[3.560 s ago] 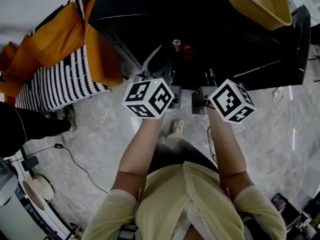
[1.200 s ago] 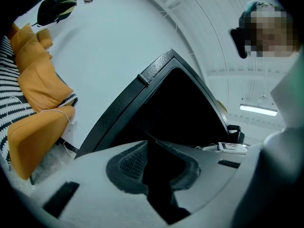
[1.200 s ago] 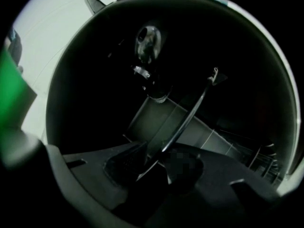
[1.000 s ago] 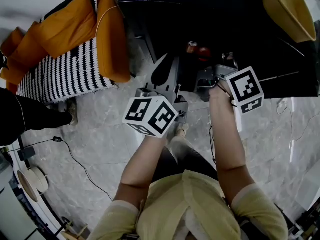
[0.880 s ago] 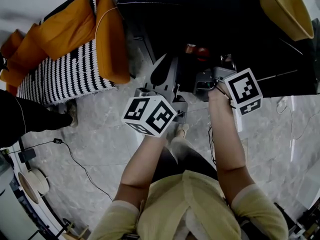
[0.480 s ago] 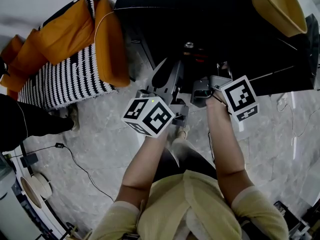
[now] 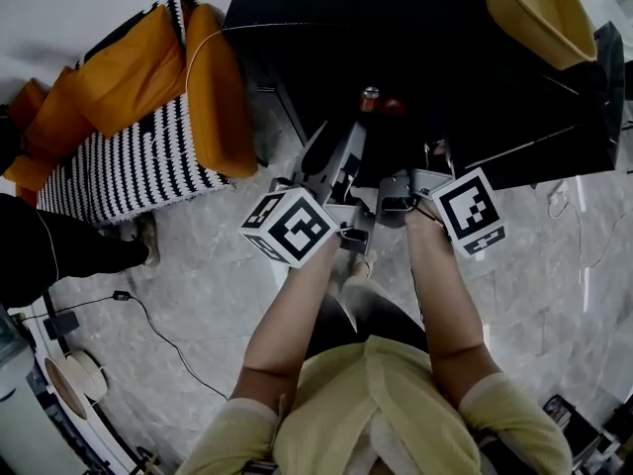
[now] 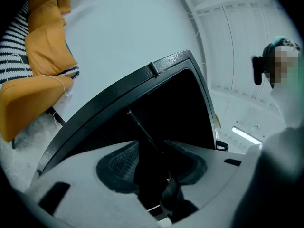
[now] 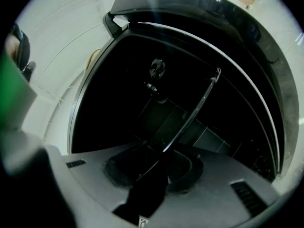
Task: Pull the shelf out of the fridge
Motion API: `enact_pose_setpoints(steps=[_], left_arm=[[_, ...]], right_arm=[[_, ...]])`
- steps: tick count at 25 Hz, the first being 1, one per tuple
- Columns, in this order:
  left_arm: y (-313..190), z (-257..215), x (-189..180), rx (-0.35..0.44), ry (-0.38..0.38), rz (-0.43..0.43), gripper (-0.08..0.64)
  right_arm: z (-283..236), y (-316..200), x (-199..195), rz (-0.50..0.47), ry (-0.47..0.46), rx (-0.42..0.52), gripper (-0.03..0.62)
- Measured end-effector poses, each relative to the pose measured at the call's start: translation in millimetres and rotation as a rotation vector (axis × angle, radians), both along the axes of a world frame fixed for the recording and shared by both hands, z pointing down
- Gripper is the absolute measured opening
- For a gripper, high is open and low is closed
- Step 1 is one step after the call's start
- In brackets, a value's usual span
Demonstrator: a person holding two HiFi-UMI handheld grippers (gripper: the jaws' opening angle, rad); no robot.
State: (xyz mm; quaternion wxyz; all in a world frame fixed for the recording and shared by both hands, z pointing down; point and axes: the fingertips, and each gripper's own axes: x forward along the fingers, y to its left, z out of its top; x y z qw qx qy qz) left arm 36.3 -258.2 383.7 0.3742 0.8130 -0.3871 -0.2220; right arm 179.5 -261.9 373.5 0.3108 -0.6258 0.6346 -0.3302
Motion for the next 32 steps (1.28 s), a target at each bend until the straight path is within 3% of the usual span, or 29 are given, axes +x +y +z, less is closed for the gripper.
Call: enact_pose_setpoints(steps=[20,32], left_arm=[[-11,-7,9,-0.020,0.055,0.040,0.146],[-9,0,5,-0.037,0.001,0.055,0.144]], right_arm=[[0,31,-8,-0.030,0.026,-0.020,0.110],[6,50,-11,-0.055,0.032,-0.032,0.110]])
